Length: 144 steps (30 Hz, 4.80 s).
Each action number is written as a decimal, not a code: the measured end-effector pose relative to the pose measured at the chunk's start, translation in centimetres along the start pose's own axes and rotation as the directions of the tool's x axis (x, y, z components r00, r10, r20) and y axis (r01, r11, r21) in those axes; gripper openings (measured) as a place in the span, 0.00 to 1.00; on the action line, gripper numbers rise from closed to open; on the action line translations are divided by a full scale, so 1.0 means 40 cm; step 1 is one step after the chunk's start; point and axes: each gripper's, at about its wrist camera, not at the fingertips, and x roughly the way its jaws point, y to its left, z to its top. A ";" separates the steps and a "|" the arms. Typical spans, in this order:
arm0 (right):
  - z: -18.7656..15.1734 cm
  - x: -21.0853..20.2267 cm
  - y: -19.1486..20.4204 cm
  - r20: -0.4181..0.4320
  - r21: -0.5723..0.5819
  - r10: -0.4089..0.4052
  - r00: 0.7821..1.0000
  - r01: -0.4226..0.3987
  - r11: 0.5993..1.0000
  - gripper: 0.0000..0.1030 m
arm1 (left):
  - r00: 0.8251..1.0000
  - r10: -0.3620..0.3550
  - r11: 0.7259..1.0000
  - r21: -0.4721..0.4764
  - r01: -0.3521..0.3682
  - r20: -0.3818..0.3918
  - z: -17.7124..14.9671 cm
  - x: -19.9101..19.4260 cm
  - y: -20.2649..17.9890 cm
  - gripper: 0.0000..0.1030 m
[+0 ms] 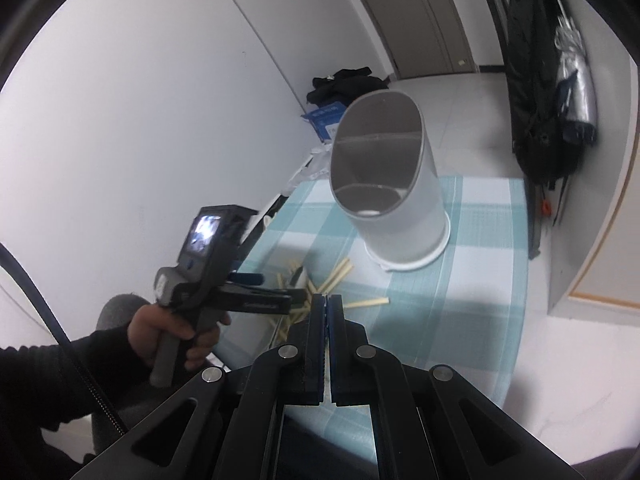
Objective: Organize utensils
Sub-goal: 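Lower the left tool and grasp the silver spoon while the right tool grasps the silver fork, then lift the spoon with the left tool while the right tool carries the fork to the white holder, then open the left tool over the holder while the right tool releases the fork into it, then move both tools back over the wooden chopsticks on the tablecloth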
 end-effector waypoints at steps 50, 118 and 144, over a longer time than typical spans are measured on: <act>0.143 0.004 0.093 0.038 -0.269 -0.211 0.977 0.214 0.939 0.01 | 0.843 -0.217 0.970 0.010 0.244 0.493 0.023 -0.316 -0.007 0.26; 0.418 0.019 0.005 0.224 -0.201 -0.121 0.967 0.168 0.965 0.38 | 0.815 -0.224 0.955 -0.046 0.293 0.535 0.264 -0.421 0.031 0.72; 0.134 -0.059 0.211 0.444 -0.108 -0.194 0.875 0.267 0.958 0.87 | 0.714 0.072 0.986 -0.159 0.056 0.697 -0.020 -0.474 0.054 0.99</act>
